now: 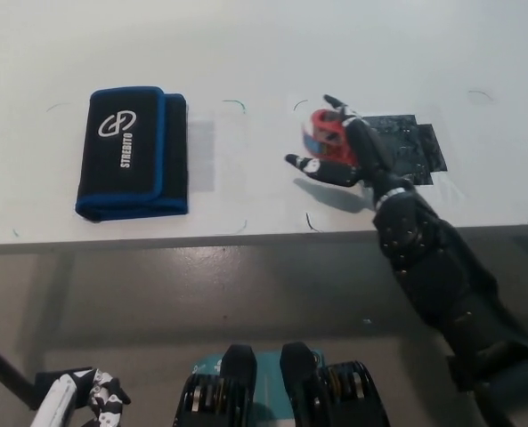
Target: Use the right hand to move the tape on the right hand side to the notebook on the left hand side
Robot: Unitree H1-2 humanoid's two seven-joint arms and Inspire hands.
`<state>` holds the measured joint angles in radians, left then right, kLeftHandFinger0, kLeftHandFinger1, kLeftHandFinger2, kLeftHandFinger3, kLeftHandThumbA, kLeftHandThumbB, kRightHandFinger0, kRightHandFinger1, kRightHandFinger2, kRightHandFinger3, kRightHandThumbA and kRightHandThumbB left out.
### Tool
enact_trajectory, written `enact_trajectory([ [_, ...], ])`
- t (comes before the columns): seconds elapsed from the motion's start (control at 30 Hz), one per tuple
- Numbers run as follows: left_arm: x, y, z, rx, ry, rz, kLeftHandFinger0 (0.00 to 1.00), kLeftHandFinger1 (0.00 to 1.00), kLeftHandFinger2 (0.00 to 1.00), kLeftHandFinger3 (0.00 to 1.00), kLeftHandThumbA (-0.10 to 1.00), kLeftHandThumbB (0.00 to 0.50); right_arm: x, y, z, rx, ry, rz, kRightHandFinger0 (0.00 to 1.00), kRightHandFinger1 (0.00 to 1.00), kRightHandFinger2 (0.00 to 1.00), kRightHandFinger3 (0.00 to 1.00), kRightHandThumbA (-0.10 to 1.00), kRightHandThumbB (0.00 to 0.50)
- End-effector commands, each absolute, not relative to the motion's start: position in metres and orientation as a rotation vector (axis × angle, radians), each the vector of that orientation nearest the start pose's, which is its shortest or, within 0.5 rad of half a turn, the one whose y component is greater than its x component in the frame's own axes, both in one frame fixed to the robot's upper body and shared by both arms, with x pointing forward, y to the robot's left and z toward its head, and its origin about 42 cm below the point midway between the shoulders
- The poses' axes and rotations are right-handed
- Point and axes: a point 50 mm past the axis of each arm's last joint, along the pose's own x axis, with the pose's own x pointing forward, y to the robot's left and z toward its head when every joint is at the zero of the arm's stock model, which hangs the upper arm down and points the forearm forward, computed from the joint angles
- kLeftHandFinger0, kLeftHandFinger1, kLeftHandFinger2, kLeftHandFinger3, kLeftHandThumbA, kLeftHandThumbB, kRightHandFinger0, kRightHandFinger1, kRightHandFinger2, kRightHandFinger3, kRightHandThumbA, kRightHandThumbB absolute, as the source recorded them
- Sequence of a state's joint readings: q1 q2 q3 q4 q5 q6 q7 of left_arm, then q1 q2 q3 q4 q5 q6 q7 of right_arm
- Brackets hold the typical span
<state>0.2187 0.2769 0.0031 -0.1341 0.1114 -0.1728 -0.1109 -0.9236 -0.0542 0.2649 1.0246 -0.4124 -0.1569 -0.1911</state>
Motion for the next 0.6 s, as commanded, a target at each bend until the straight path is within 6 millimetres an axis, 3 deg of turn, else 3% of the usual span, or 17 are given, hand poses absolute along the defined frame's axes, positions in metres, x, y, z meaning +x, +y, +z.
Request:
enact_trajectory([
  [0.0, 0.21, 0.3, 0.112, 0.41, -0.088, -0.155, 0.3, 0.16, 0.18, 0.33, 0.05, 0.085, 0.535, -0.096, 0.225, -0.706, -0.28, 0.234, 1.0, 1.0, 1.0, 1.0, 0.96, 0.467],
  [0.07, 0.21, 0.3, 0.112, 0.404, -0.089, -0.155, 0.34, 0.17, 0.18, 0.34, 0.04, 0.084, 0.534, -0.096, 0.219, -0.713, -0.265, 0.241, 1.0, 1.0, 1.0, 1.0, 0.96, 0.456],
  [0.3, 0.213, 0.301, 0.116, 0.415, -0.108, -0.156, 0.31, 0.17, 0.18, 0.33, 0.08, 0.083, 0.533, -0.104, 0.211, -0.699, -0.246, 0.225, 1.0, 1.0, 1.0, 1.0, 0.89, 0.408],
  [0.47, 0.216, 0.302, 0.117, 0.414, -0.111, -0.155, 0.31, 0.17, 0.19, 0.34, 0.08, 0.081, 0.534, -0.101, 0.208, -0.696, -0.23, 0.22, 1.0, 1.0, 1.0, 1.0, 0.91, 0.422],
  [0.57, 0.218, 0.301, 0.117, 0.413, -0.12, -0.156, 0.31, 0.17, 0.17, 0.33, 0.08, 0.085, 0.535, -0.085, 0.215, -0.695, -0.226, 0.242, 1.0, 1.0, 1.0, 1.0, 0.96, 0.444],
])
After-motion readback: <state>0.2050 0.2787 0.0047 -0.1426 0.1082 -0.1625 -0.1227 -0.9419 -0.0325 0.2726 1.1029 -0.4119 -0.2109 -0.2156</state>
